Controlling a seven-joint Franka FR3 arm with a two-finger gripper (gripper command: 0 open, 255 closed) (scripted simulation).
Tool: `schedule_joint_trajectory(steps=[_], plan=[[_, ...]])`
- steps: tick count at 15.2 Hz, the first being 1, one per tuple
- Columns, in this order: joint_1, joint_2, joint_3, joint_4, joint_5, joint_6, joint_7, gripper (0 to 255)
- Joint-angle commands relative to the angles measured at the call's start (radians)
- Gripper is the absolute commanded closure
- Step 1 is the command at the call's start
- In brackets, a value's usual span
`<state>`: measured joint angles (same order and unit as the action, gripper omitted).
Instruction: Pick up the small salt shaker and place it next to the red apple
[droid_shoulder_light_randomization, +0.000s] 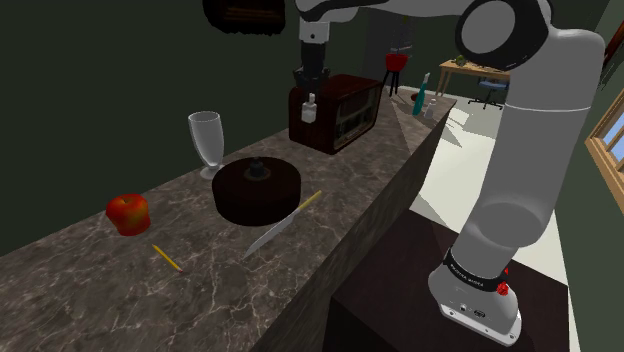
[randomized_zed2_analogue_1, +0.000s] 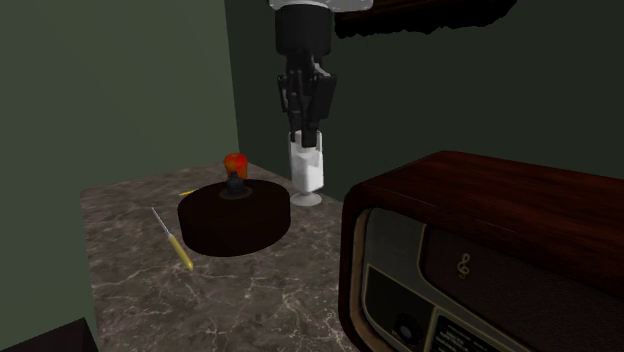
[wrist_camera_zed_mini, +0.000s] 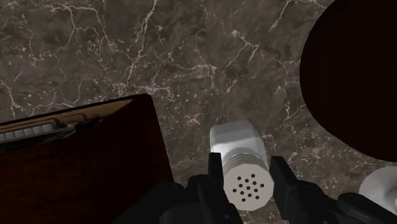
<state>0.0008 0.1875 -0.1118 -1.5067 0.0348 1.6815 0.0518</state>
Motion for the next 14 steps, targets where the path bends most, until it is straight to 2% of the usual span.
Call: schedule_joint_trajectory(steps=[1, 8, 14], plan=[[0.026, -0.007, 0.017, -0.005, -0.004, -0.001, 0.045, 255], [0.12, -0.005, 0.08, -0.002, -0.013, 0.001, 0.202, 255], [0.2, 0.036, 0.132, 0.054, -0.023, -0.012, 0.334, 255]])
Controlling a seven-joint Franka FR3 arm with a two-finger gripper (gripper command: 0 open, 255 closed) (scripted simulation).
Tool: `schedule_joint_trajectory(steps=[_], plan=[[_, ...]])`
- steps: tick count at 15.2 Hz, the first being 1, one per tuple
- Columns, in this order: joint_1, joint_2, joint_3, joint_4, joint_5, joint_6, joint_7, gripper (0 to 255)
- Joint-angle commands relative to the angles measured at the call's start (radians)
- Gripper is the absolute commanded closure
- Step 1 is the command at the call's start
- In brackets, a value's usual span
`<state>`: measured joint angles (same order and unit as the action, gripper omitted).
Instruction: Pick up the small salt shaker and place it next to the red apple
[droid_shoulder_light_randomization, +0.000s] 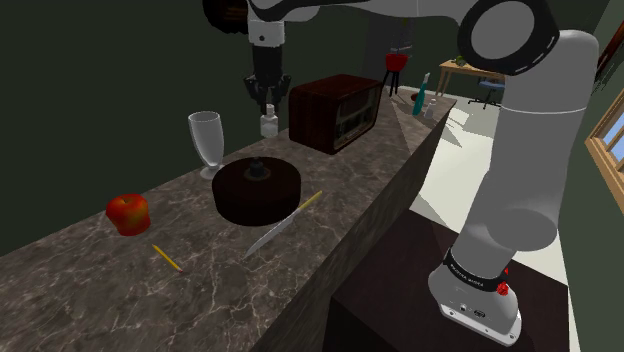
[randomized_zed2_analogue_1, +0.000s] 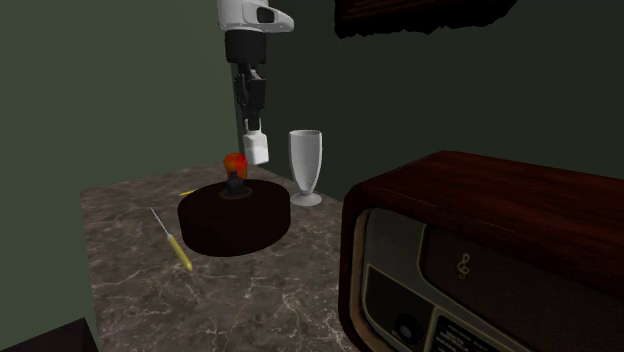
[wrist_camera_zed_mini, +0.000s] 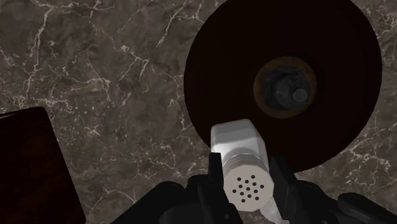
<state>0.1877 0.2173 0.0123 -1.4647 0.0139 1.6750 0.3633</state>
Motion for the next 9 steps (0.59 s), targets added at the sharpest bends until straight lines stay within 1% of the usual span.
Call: schedule_joint_trajectory(steps=[1, 5, 9], plan=[[0.027, 0.017, 0.016, 0.027, -0.004, -0.009, 0.044, 255], [0.082, 0.071, 0.047, 0.102, -0.014, -0.029, 0.13, 255], [0.141, 0.144, 0.074, 0.208, -0.027, -0.062, 0.213, 255]])
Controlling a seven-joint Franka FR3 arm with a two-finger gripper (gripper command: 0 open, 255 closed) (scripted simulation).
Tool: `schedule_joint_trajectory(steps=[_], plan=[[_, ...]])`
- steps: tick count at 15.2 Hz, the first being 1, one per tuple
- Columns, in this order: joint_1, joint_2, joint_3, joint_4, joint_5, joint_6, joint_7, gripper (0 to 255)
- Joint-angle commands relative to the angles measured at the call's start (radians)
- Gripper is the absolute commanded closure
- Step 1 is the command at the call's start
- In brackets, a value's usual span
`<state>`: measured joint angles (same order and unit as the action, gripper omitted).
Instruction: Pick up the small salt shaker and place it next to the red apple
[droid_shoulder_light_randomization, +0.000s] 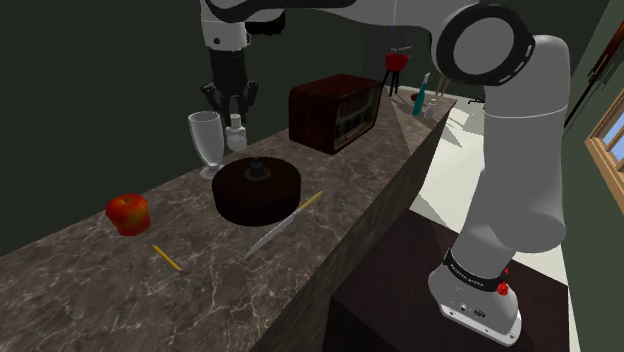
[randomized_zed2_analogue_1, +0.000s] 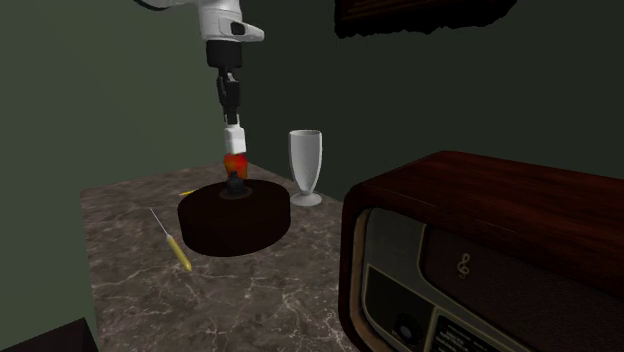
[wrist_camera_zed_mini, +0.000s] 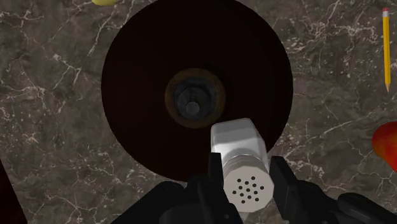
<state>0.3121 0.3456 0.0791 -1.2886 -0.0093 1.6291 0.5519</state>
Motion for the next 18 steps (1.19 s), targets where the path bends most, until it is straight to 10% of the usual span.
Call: schedule_joint_trajectory(steps=[1, 9, 18], plan=[[0.032, 0.038, 0.013, 0.065, -0.007, -0.026, 0.044, 255], [0.184, 0.343, 0.043, 0.555, -0.051, -0.21, 0.196, 255], [0.166, 0.248, 0.045, 0.268, -0.042, -0.02, 0.197, 255]])
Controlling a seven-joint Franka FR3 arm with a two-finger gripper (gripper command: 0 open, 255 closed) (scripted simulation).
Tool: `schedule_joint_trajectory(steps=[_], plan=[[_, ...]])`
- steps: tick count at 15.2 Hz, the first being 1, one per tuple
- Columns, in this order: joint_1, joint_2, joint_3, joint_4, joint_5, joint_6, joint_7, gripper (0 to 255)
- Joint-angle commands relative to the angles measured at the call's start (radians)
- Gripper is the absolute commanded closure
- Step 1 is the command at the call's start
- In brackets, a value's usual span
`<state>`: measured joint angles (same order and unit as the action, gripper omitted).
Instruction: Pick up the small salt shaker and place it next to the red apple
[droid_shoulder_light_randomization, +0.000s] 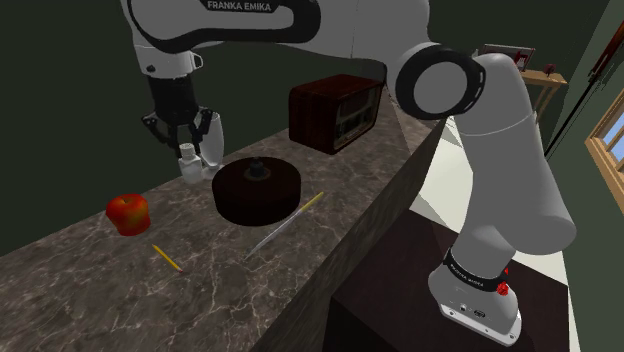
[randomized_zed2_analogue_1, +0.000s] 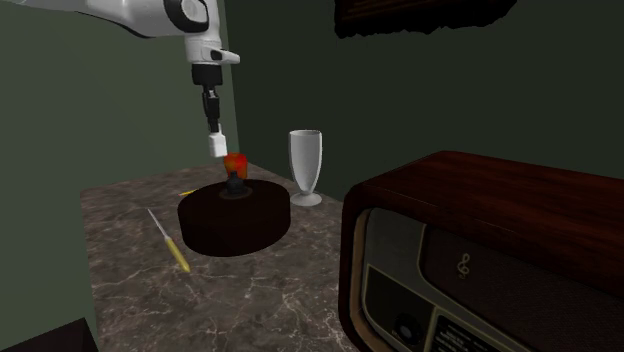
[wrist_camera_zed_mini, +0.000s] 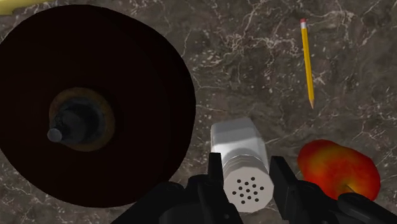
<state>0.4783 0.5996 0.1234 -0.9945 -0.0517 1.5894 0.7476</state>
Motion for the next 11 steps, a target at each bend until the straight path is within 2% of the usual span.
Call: schedule_joint_trajectory(steps=[1, 11], plan=[[-0.002, -0.011, 0.0, -0.047, 0.001, 0.037, 0.001, 255], [-0.01, -0.032, 0.0, -0.217, 0.002, 0.185, 0.002, 255]])
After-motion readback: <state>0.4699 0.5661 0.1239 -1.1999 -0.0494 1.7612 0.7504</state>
